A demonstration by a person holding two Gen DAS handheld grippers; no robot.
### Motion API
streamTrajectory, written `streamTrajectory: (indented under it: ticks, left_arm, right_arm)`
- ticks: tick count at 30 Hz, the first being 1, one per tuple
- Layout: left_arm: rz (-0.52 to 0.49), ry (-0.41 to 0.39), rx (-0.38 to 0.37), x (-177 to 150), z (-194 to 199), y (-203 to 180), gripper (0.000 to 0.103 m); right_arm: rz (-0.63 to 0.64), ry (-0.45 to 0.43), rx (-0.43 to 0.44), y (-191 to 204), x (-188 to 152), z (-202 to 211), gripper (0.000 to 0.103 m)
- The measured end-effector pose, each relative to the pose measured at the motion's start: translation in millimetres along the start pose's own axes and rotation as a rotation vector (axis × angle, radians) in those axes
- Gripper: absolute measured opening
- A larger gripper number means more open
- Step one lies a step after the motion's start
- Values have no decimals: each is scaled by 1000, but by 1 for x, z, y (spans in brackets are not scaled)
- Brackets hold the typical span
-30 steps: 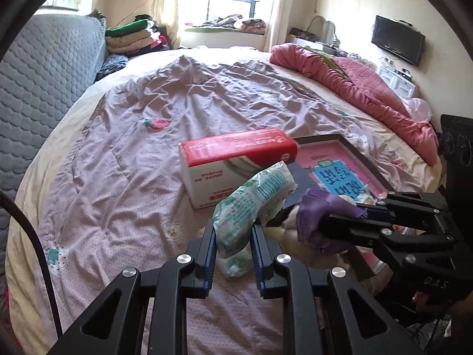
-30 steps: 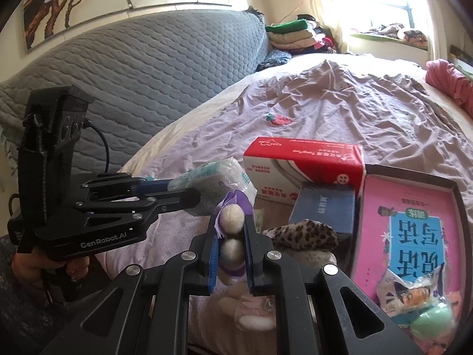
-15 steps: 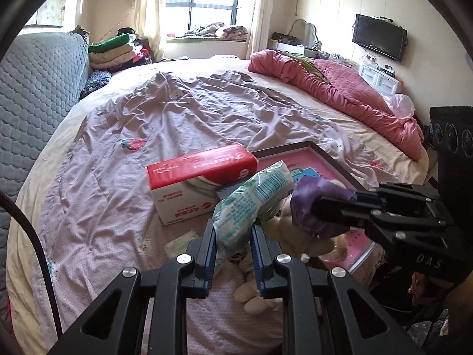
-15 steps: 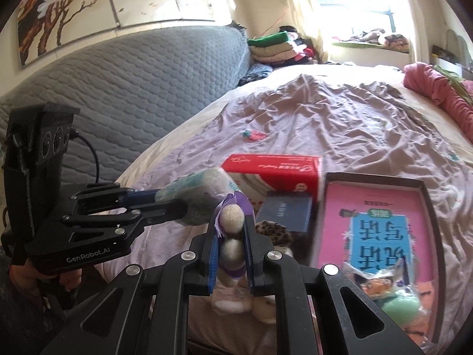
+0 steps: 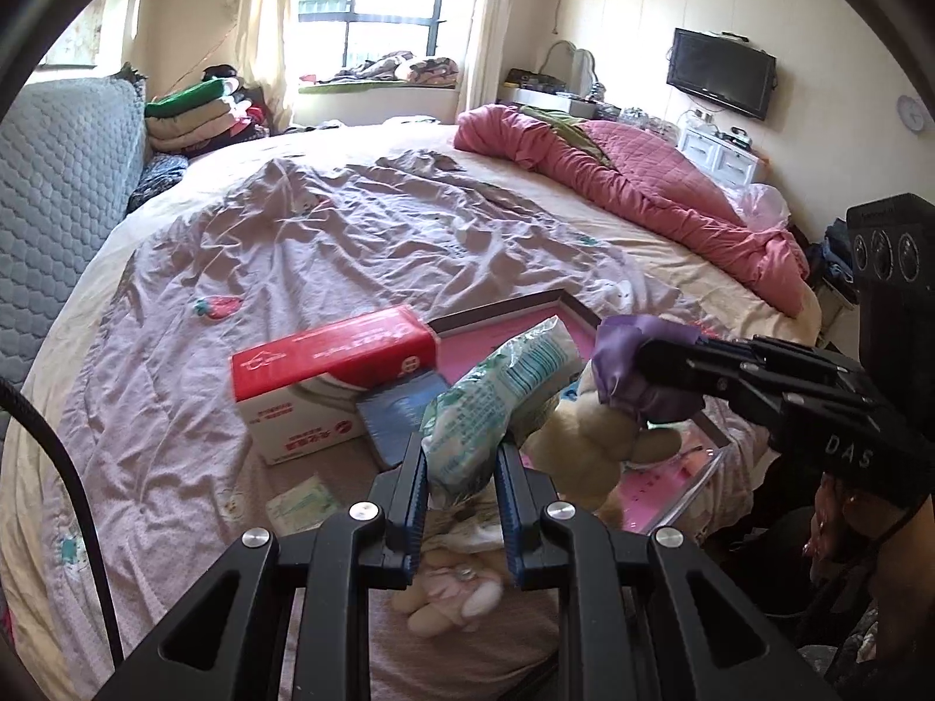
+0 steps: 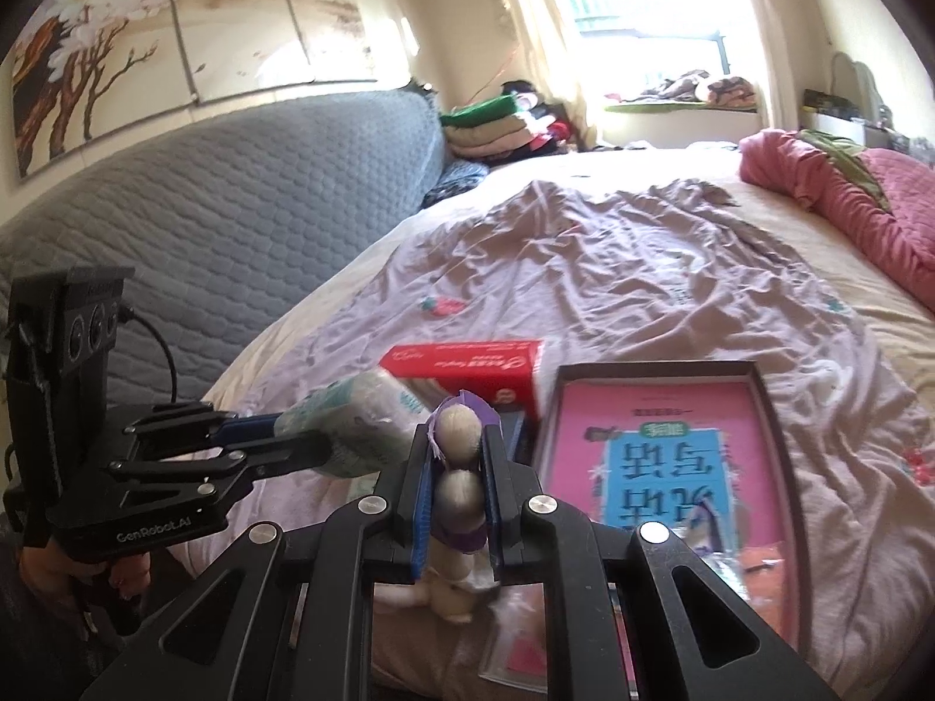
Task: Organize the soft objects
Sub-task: 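Lift and carry the wipes packet and plush toy over the pink tray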
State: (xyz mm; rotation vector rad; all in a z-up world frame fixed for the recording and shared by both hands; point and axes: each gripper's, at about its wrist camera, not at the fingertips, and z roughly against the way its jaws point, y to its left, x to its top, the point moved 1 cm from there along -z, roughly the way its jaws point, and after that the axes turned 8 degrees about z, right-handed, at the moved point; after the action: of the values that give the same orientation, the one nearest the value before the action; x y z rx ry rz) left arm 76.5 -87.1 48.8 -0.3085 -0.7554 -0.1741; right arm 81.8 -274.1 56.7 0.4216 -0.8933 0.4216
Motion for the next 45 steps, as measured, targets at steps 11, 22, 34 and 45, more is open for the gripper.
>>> streamTrajectory:
  ticks: [11,22,34,45]
  left_arm:
    - [-34,14,-18,-1,-12,-27,22]
    - [-46,27,-31,-3,-22,-43,22]
    - [-85,42,-19,-4,-37,-65,22]
    - [-97,98,-10,-12,-66,-72,22]
  right_arm:
    - [-47,-38,-67,-29,-4,31,15]
    - [-76,-54,-101,-45,-7,44,16]
    - [-96,-30,-119,-59,-21,47,16]
    - [-114,29,-124,-78,-42,38,17]
